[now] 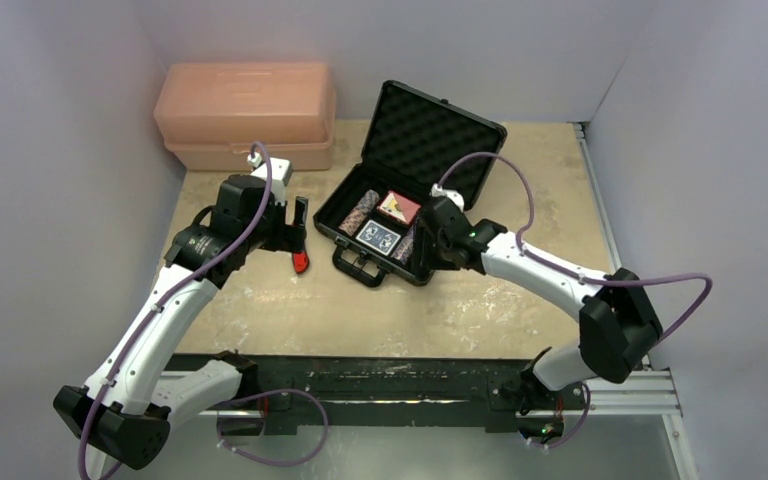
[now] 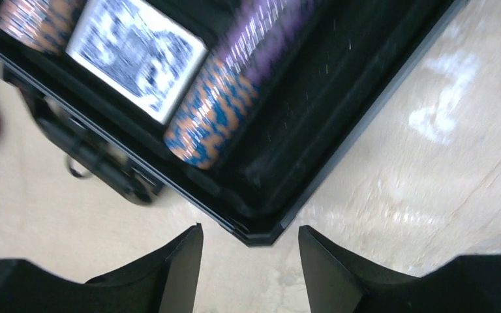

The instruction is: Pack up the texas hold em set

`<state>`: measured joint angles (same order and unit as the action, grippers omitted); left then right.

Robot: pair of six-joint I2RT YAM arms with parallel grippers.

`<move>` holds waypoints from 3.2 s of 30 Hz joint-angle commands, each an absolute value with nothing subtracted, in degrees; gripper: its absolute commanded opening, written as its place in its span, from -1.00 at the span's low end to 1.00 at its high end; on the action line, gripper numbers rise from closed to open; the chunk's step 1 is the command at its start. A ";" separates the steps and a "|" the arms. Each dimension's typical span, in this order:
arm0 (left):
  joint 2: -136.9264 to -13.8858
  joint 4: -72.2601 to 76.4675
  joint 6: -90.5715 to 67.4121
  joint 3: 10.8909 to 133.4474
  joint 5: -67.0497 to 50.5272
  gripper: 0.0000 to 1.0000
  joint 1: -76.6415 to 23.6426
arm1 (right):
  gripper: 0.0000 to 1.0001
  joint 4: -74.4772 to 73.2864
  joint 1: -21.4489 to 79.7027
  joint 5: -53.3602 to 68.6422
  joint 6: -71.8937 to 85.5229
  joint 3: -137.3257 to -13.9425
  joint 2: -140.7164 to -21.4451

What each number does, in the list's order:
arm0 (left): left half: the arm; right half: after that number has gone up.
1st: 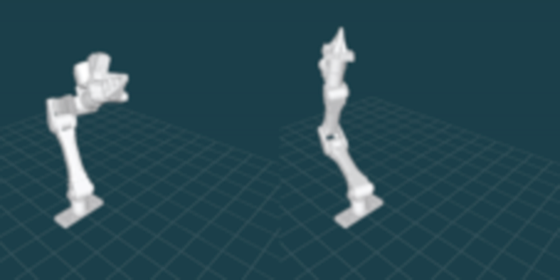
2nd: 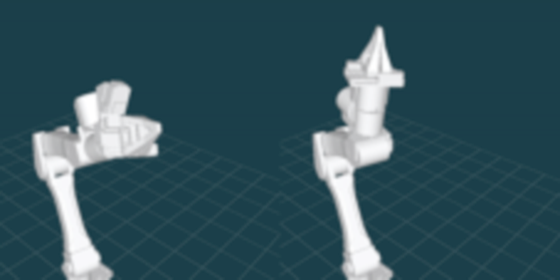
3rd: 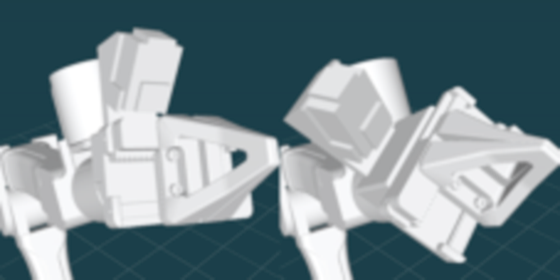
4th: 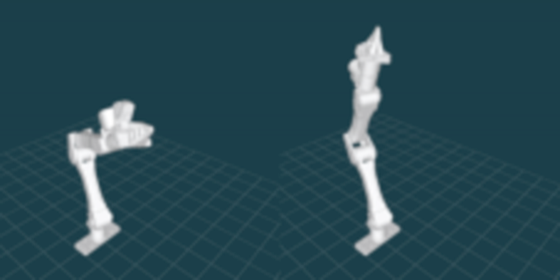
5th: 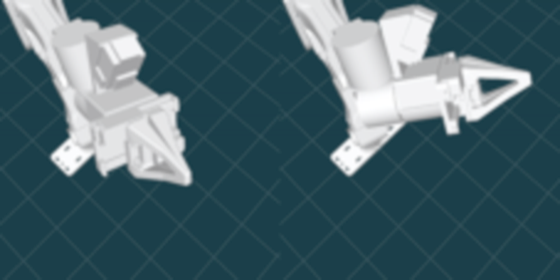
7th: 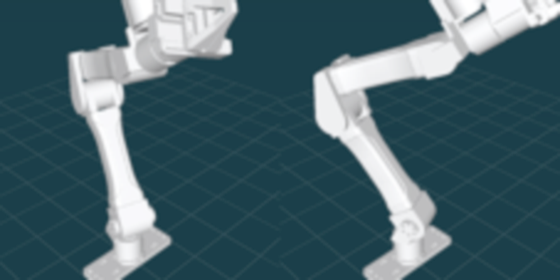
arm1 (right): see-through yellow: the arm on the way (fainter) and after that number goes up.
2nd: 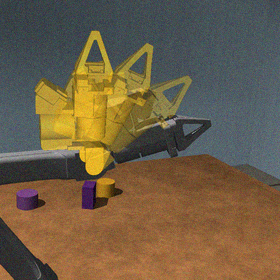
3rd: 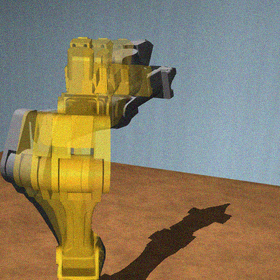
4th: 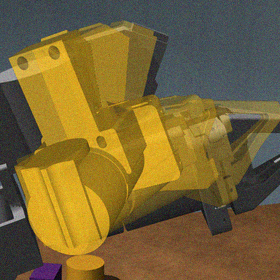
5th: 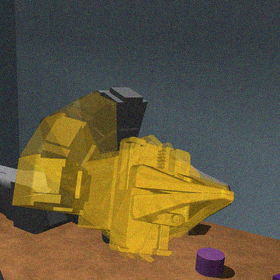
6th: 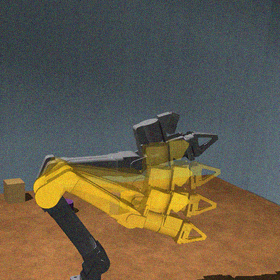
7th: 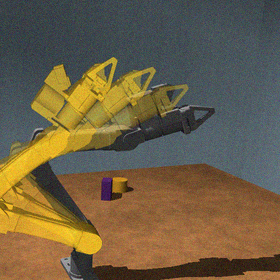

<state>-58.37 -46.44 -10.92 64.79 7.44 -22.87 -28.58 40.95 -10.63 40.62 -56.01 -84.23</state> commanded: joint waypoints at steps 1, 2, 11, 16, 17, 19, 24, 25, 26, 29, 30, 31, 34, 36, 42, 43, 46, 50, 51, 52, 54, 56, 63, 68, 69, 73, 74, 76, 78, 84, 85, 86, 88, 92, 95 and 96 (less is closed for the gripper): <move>-57.22 -46.14 -10.81 66.63 7.71 0.70 -22.59 | 0.24 -34.20 39.06 -15.98 35.29 -66.45 -80.39; -57.17 -46.14 -10.83 66.62 7.78 0.70 -22.59 | 0.29 -34.49 38.04 -16.03 34.52 -68.31 -80.12; -57.03 -45.97 -10.83 66.45 7.83 0.70 -22.59 | 0.37 -31.99 24.01 -6.77 29.14 -84.76 -84.95; -57.19 -46.08 -10.73 66.49 8.10 0.70 -22.59 | 0.34 -30.73 17.37 -0.61 29.53 -92.68 -89.73; -57.14 -46.05 -10.68 66.46 8.29 0.70 -22.59 | 0.33 -30.76 16.18 -0.20 29.53 -94.25 -90.64; -57.13 -46.04 -10.58 66.37 8.64 0.70 -22.59 | 0.33 -30.66 14.19 -0.09 29.45 -96.83 -92.44; -57.38 -46.12 -10.51 66.40 8.96 0.69 -22.59 | 0.28 -30.48 8.21 4.93 30.47 -103.78 -97.38; -57.39 -46.14 -10.47 66.40 9.03 0.69 -22.59 | 0.27 -30.50 7.34 5.45 30.71 -105.20 -98.15; -57.36 -46.07 -10.38 66.40 9.24 0.69 -22.59 | 0.27 -30.66 6.71 5.45 30.88 -106.60 -98.84; -57.22 -46.14 -10.31 66.36 9.77 0.68 -22.52 | 0.25 -30.79 4.74 5.00 31.76 -110.44 -100.75; -57.15 -46.10 -10.29 66.36 9.88 0.68 -22.52 | 0.24 -30.58 3.94 4.82 32.26 -111.45 -101.48; -57.18 -46.10 -10.29 66.38 10.03 0.68 -22.54 | 0.22 -30.44 3.21 4.69 32.71 -112.79 -102.30; -57.23 -46.14 -10.21 66.29 10.19 0.68 -22.54 | 0.13 -30.08 0.46 4.99 34.09 -115.70 -105.68; -57.22 -46.06 -10.22 66.23 10.20 0.68 -22.51 | 0.01 -30.00 -1.86 6.70 34.52 -118.06 -108.51; -57.57 -46.05 -10.02 66.19 10.28 0.68 -22.50 | -0.16 -33.04 -6.10 12.82 34.16 -128.79 -120.14; -57.57 -46.03 -10.03 66.19 10.35 0.68 -22.50 | -0.19 -34.19 -6.54 13.92 33.77 -131.08 -122.10; -57.72 -46.00 -9.96 66.19 10.62 0.68 -22.50 | -0.30 -35.40 -7.56 18.14 32.58 -134.64 -126.90; -58.24 -46.03 -9.94 66.19 10.56 0.68 -22.50 | -0.43 -33.99 -7.89 24.44 30.48 -134.19 -129.92; -58.41 -46.01 -9.94 66.19 10.43 0.68 -22.50 | -0.45 -33.64 -7.86 25.50 30.03 -133.70 -130.27; -58.63 -46.04 -10.00 66.18 10.27 0.68 -22.50 | -0.46 -33.40 -7.90 26.67 29.48 -133.37 -130.70; -59.15 -45.95 -9.94 66.20 9.73 0.67 -22.50 | -0.51 -33.61 -7.91 29.09 28.49 -133.32 -131.51; -59.88 -45.88 -9.97 66.14 8.46 0.67 -22.50 | -0.52 -34.16 -7.90 31.57 27.43 -132.97 -132.21; -66.43 -44.77 -12.49 67.88 -2.86 0.67 -22.50 | -0.53 -35.09 -7.29 38.90 24.58 -130.02 -132.52; -72.11 -39.84 -23.08 69.39 -11.47 0.63 -23.40 | -0.53 -35.93 -5.72 39.64 23.15 -128.75 -131.06; -73.67 -38.03 -24.54 69.85 -11.75 0.63 -24.36 | -0.53 -35.54 -5.38 39.68 23.24 -128.07 -130.51; -82.28 -32.70 -28.93 75.03 -11.19 0.58 -28.51 | -0.53 -34.24 -4.12 40.05 23.51 -125.52 -128.46; -84.44 -31.29 -29.64 76.69 -11.46 0.54 -29.13 | -0.53 -34.27 -3.94 40.20 23.40 -125.31 -128.23; -88.73 -28.73 -30.89 80.35 -11.64 0.51 -29.88 | -0.53 -34.15 -3.59 40.40 23.42 -124.67 -127.77; -93.13 -27.56 -31.83 84.76 -11.80 0.50 -29.97 | -0.53 -33.60 -3.39 40.66 23.74 -123.66 -127.14; -103.37 -27.77 -32.44 98.23 -11.01 0.44 -29.89 | -0.54 -32.17 -2.20 40.98 24.08 -119.87 -125.25; -104.61 -27.51 -32.39 99.92 -11.02 0.44 -29.81 | -0.54 -32.08 -2.01 40.96 24.08 -119.59 -124.98; -106.04 -27.39 -32.27 101.78 -11.14 0.44 -29.72 | -0.54 -32.15 -1.84 40.96 24.08 -119.08 -124.76; -108.74 -27.81 -32.25 106.16 -11.51 0.43 -29.49 | -0.54 -32.14 -1.32 40.91 23.93 -118.15 -124.19; -112.00 -26.18 -32.32 110.25 -11.90 0.43 -29.23 | -0.55 -32.03 -0.45 40.43 23.31 -116.00 -122.62; -113.98 -25.75 -32.22 112.36 -12.32 0.42 -28.78 | -0.55 -32.37 1.10 40.00 22.71 -114.96 -121.88; -114.44 -25.65 -32.25 112.75 -12.35 0.42 -28.56 | -0.55 -32.50 1.42 39.99 22.31 -114.62 -121.57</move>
<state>-112.55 -28.21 -31.14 108.79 -11.31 -29.63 -32.14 -1.23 38.59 24.36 -115.98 -125.23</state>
